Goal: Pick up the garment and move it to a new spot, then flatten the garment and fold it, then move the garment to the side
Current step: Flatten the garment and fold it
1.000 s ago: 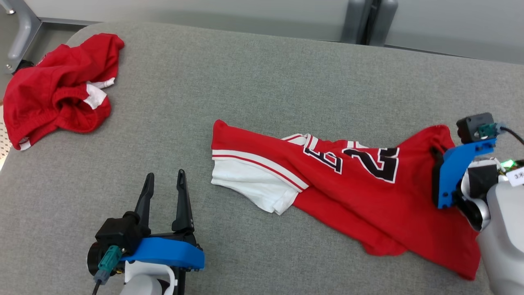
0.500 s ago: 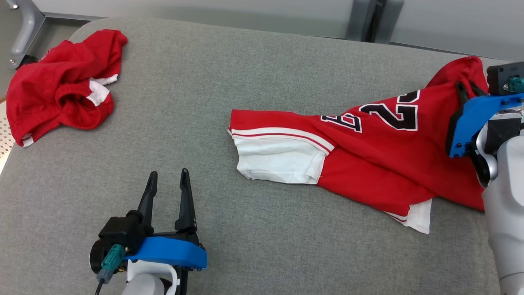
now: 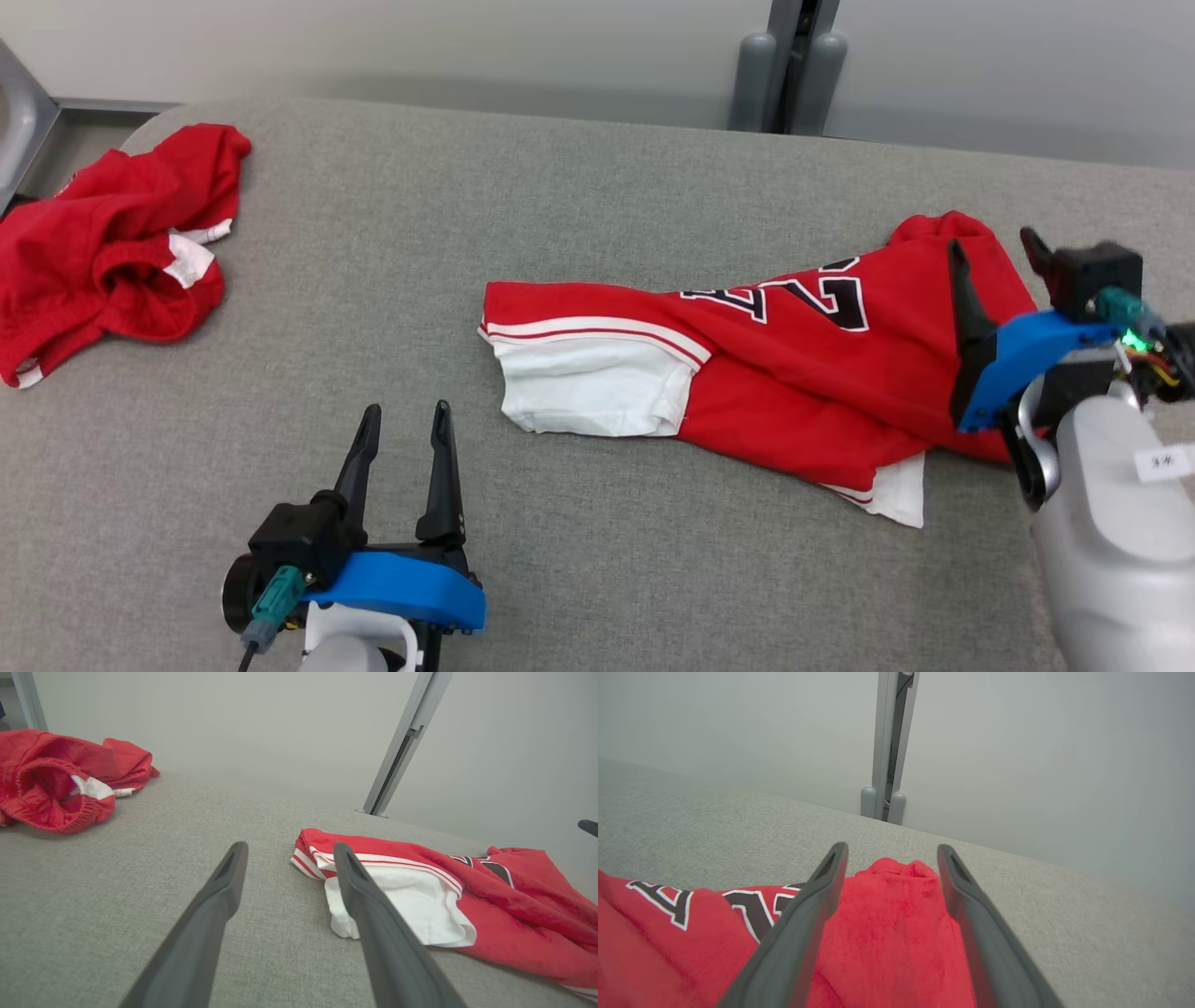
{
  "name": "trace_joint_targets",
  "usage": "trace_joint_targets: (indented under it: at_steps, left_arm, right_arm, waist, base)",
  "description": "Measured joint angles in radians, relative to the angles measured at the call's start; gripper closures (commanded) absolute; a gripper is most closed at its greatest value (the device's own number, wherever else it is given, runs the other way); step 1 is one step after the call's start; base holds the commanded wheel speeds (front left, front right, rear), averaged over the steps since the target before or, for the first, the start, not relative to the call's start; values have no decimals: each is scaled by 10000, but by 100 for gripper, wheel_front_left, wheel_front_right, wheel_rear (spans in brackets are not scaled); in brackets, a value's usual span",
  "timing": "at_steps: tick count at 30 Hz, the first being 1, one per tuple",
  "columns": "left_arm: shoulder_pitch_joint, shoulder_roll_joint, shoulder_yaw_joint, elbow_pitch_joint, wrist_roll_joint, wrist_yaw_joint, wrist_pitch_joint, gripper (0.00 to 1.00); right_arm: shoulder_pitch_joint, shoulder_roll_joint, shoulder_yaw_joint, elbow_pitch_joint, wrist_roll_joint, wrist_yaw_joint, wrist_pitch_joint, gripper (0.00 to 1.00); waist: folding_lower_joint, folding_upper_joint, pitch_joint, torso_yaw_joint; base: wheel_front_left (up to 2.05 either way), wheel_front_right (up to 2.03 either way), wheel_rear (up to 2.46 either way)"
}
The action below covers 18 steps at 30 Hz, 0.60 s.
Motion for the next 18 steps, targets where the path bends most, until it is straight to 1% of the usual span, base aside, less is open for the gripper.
trace_joint_targets:
  at_steps: [6,11,15,18]
  left_arm:
    - [167,-15,-165,113,8,-17,8,0]
    - [370,-17,-232,261,-58,-52,35,0]
    - [520,8,-251,391,-138,-84,48,0]
    - [657,65,-259,535,-205,-90,56,0]
  right_arm:
    - [1708,380,-44,-1062,504,0,-675,0]
    - [3229,723,-119,-2418,652,0,-876,0]
    - [4380,828,-123,-3457,756,0,-905,0]
    - [5288,842,140,-4144,1601,0,-857,0]
  waist:
    - [0,0,-429,-344]
    - [0,0,-798,-633]
    - [0,0,-1085,-827]
    - [-1,0,-1318,-950]
  base:
    - [0,0,0]
    - [0,0,0]
    - [0,0,0]
    - [0,0,0]
